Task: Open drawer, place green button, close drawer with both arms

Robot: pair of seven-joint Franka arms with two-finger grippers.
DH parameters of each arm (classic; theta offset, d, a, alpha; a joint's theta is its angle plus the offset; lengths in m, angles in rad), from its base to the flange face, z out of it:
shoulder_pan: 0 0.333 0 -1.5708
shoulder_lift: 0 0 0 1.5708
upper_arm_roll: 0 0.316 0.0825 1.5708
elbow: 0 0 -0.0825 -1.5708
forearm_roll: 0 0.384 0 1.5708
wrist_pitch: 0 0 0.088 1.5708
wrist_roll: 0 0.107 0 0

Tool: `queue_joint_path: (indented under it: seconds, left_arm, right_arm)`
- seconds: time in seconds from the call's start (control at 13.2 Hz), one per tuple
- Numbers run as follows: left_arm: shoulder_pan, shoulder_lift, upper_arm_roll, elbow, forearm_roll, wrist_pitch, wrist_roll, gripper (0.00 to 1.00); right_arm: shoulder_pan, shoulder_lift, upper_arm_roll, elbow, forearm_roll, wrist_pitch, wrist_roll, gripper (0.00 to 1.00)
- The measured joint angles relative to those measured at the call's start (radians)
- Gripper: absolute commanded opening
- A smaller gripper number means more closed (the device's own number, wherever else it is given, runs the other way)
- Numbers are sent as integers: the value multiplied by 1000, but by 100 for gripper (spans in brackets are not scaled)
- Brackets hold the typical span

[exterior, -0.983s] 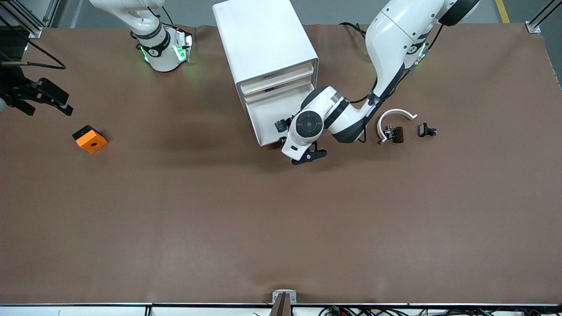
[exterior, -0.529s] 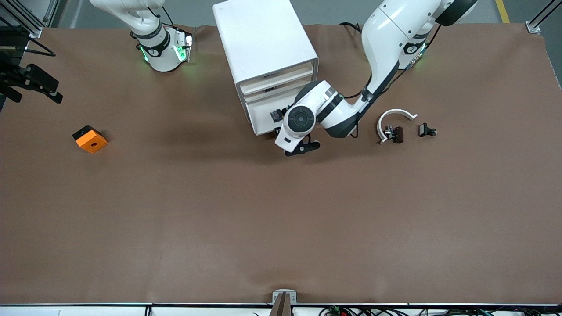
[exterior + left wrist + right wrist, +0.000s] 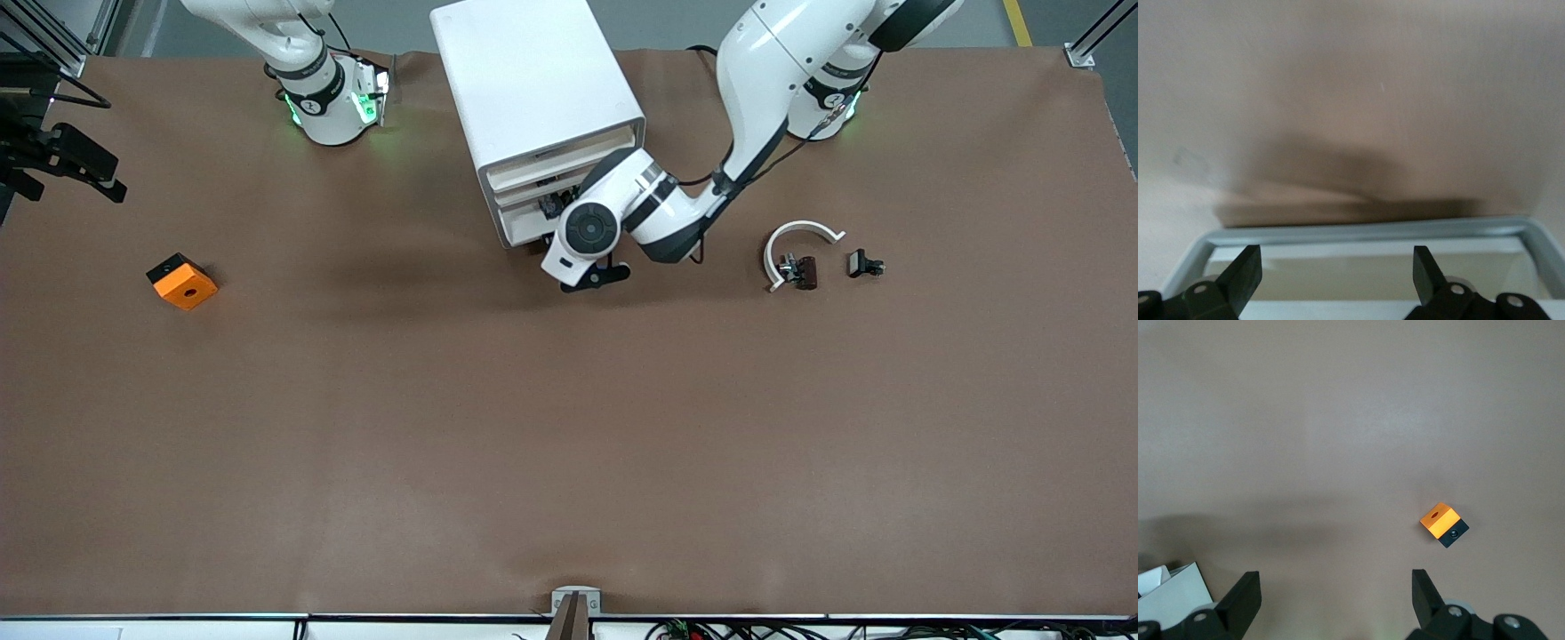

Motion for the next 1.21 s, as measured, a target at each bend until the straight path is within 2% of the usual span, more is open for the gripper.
queue_joint_path:
  seconds: [0.3, 0.61, 0.76, 1.06, 1.21]
  left_arm:
    - [-33, 10, 0, -2, -34, -5, -4, 100]
    - [-26, 10, 0, 4, -44, -40, -4, 100]
    - [-9, 9, 2, 36, -45, -79, -5, 100]
    - [111, -4, 9, 163, -40, -204, -4, 100]
    - [198, -20, 10, 211, 9, -260, 1, 100]
  right_arm:
    - [0, 0, 3, 0, 0, -9, -1, 100]
    - [0, 0, 5, 0, 0, -14, -2, 100]
    - [0, 0, 6, 0, 0, -16, -2, 100]
    - [0, 0, 7, 4, 0, -16, -2, 100]
    - [0, 0, 7, 6, 0, -16, -2, 100]
